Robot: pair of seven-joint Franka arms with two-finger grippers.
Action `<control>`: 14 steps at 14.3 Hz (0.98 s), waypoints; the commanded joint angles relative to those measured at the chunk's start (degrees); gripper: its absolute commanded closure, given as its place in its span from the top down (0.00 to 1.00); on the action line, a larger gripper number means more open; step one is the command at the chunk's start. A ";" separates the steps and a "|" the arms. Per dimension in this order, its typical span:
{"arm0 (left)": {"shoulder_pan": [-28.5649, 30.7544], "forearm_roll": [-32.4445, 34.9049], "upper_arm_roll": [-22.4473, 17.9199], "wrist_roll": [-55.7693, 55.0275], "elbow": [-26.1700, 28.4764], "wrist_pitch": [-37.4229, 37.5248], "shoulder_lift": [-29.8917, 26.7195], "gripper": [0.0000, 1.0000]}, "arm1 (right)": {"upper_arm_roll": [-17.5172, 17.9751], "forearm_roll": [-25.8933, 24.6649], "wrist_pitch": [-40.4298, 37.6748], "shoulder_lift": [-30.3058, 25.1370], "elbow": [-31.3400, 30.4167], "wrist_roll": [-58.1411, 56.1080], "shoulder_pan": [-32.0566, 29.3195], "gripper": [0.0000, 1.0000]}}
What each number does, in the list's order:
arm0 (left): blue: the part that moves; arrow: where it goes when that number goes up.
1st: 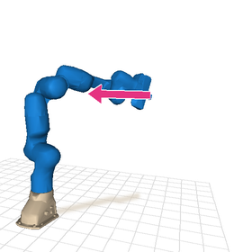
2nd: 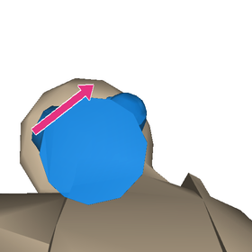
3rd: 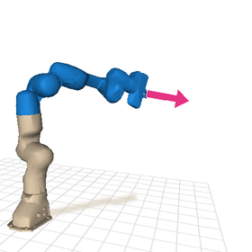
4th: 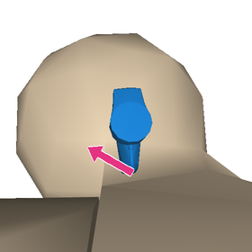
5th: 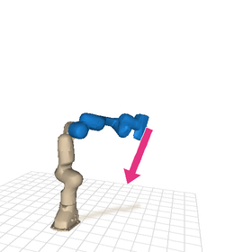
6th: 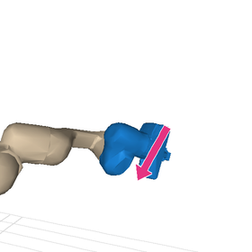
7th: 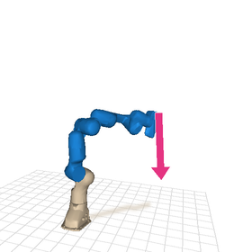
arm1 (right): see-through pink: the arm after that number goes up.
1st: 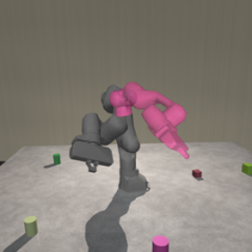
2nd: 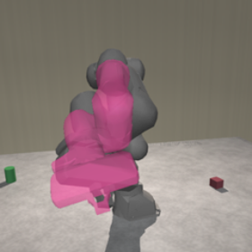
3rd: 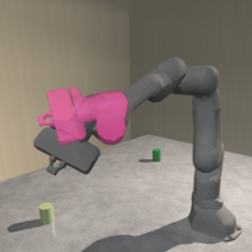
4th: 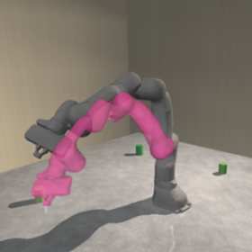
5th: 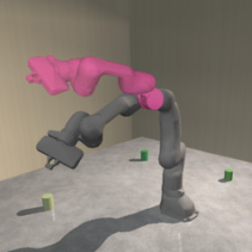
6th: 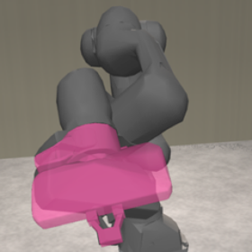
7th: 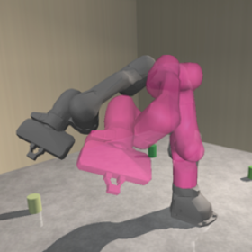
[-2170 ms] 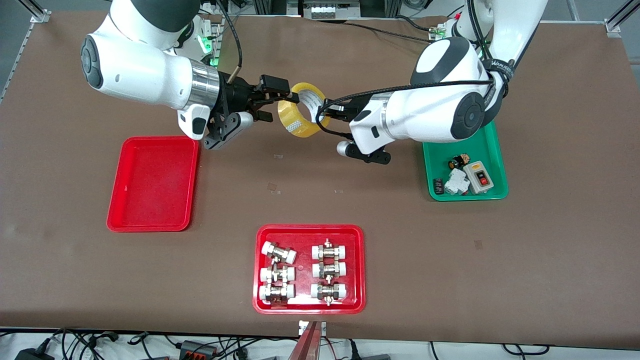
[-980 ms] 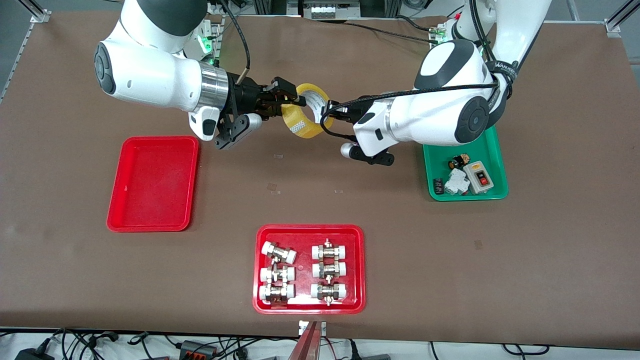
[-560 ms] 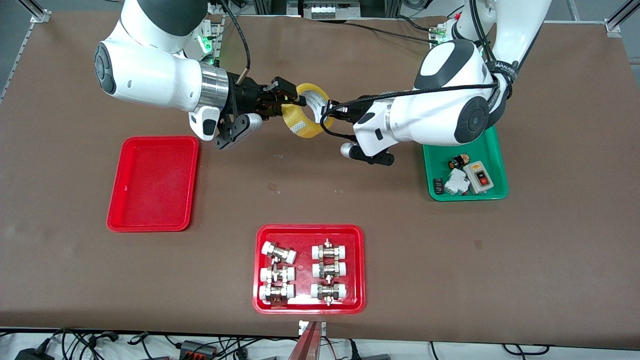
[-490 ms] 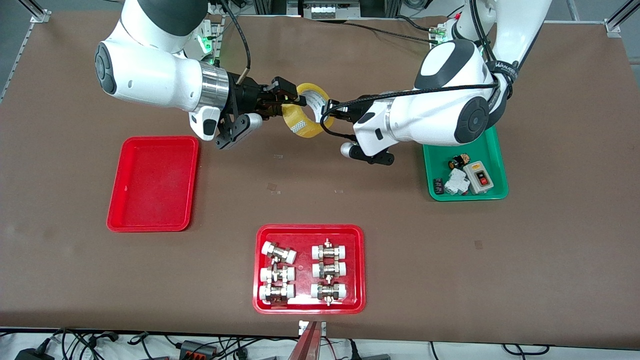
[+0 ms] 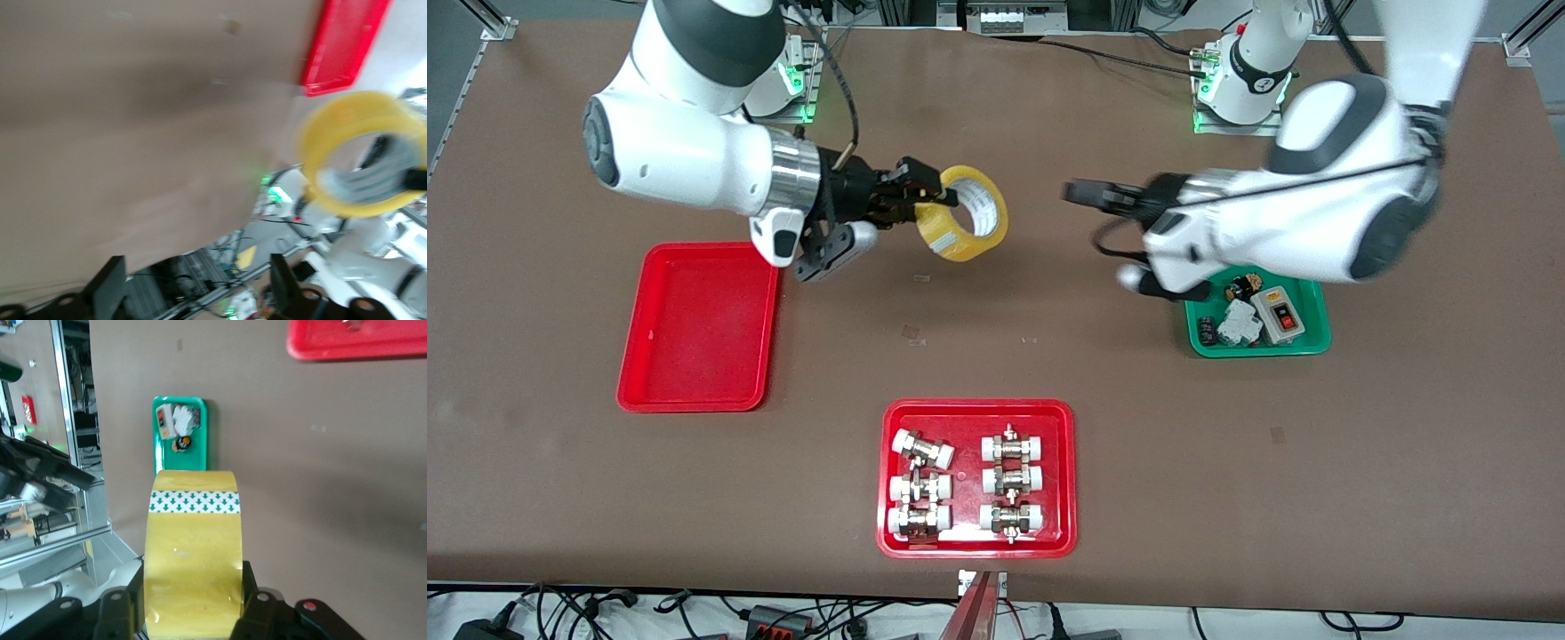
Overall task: Left arm passes tape to right arm into tray
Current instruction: 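Move the tape over the red tray while the left gripper releases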
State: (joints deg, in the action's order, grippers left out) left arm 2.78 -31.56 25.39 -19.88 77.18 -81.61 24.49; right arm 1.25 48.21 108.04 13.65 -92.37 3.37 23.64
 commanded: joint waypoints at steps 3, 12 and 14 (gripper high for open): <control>3.46 15.53 0.36 7.13 0.69 3.12 -1.37 1.00 | 0.42 -0.05 -5.80 4.26 0.35 -5.99 -15.33 0.42; -1.97 28.75 -18.32 38.47 7.97 0.93 -14.53 1.00 | 0.33 -7.34 -19.25 19.56 0.35 -20.56 -41.55 0.43; -2.16 28.75 -21.33 45.60 9.04 0.40 -17.09 1.00 | 0.33 -8.30 -20.32 21.93 0.26 -25.67 -43.58 0.43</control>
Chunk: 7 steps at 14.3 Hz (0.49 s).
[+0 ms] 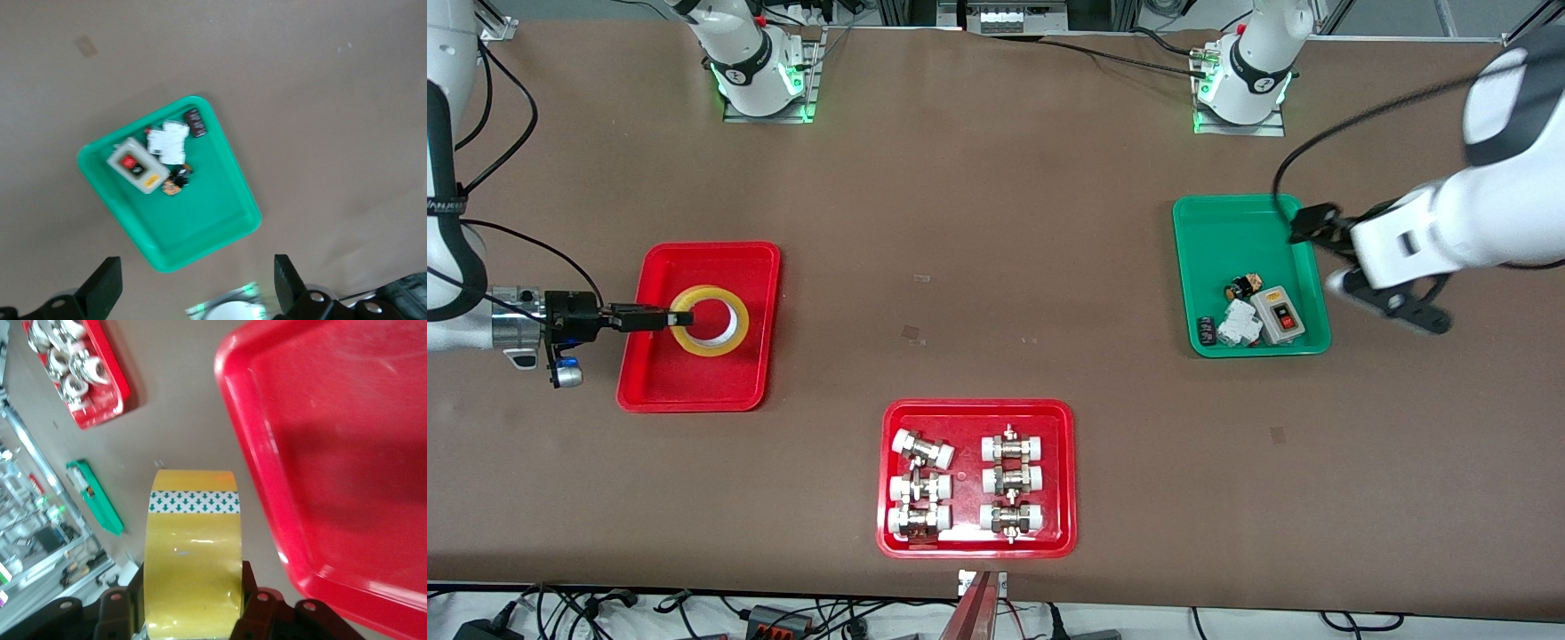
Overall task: Left arm passes tape to right arm into tray
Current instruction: 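Lower the tape into the empty red tray and open the right gripper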
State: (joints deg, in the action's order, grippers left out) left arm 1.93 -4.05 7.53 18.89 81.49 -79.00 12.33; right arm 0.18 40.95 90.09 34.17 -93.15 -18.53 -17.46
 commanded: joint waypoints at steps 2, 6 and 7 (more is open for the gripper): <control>-1.32 3.07 -4.54 7.22 4.47 -2.56 -6.70 1.00 | 1.41 -2.19 -2.20 2.82 1.04 -7.38 -3.80 0.43; -0.62 4.49 -4.46 -4.78 3.85 -4.49 -9.95 1.00 | 1.41 -2.19 -1.32 6.78 1.13 -11.08 -4.78 0.43; 0.08 4.40 -4.37 -7.52 3.85 -4.49 -11.35 1.00 | 1.41 -2.28 -1.23 7.31 1.21 -11.35 -4.78 0.43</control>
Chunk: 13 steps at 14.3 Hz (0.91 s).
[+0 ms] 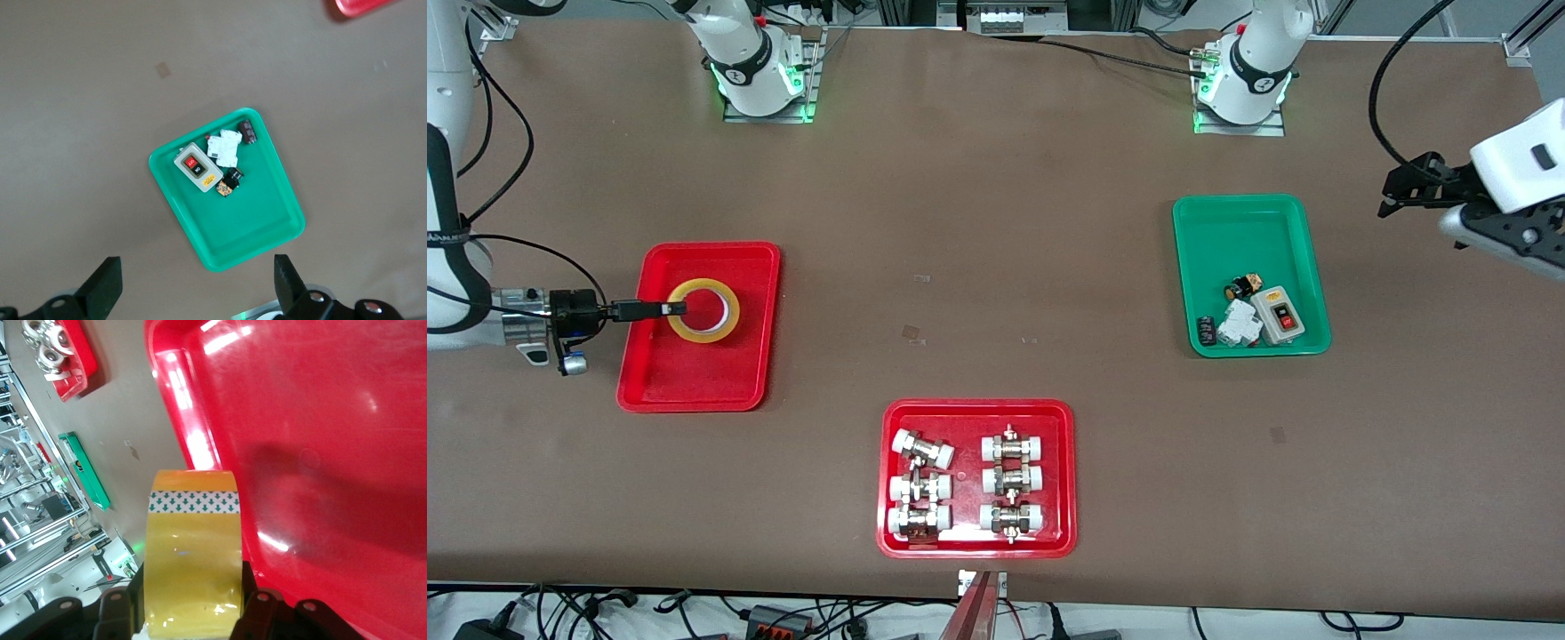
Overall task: Left arm passes tape to right arm into tray
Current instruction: 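Lower the tape into the empty red tray and open the right gripper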
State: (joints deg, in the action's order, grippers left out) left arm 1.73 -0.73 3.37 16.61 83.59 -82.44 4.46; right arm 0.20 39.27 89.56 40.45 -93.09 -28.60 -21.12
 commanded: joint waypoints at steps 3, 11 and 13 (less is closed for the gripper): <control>1.78 1.60 4.52 -6.41 2.45 -0.36 -7.88 1.00 | 1.38 -1.56 2.28 2.17 1.24 -1.28 -1.11 0.45; 3.98 1.61 7.28 -15.84 5.62 -1.67 -10.35 1.00 | 1.38 -3.57 2.55 2.53 0.80 -3.21 -0.33 1.00; 3.80 1.61 5.42 -14.33 5.53 -1.76 -9.74 1.00 | 1.38 -7.17 4.82 2.09 0.72 -3.22 1.25 1.00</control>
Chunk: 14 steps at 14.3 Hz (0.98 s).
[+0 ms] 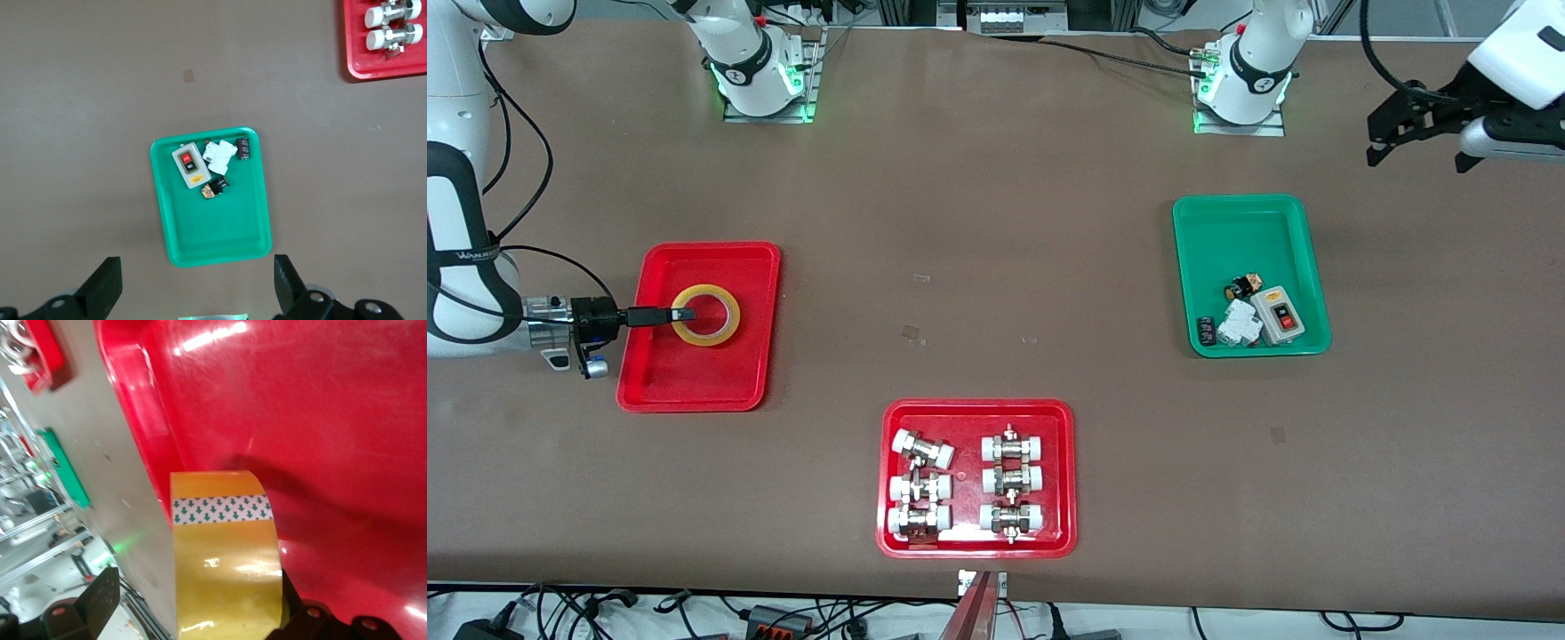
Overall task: Left arm passes tape to right arm into tray
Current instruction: 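Lower the tape into the empty red tray and open the right gripper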
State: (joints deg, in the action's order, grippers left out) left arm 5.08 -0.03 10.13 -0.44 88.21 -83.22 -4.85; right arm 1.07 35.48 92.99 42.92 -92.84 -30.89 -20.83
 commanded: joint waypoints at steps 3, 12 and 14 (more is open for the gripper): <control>0.63 0.22 -2.48 2.46 0.38 -0.80 0.72 1.00 | 0.52 -10.76 6.75 -3.62 -1.72 -0.93 4.03 1.00; 1.07 -2.86 -6.00 2.37 -0.85 -0.62 1.69 1.00 | 1.13 -29.32 2.22 -14.97 7.29 14.77 7.46 1.00; 0.81 -2.26 -5.31 2.37 -0.94 -0.71 1.78 1.00 | 1.13 -32.74 -5.33 -15.06 15.29 23.82 11.49 1.00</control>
State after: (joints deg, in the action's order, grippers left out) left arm 6.86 -2.10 5.04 1.16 88.49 -83.72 -3.74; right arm 2.02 6.07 93.91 27.40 -84.86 -15.10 -13.01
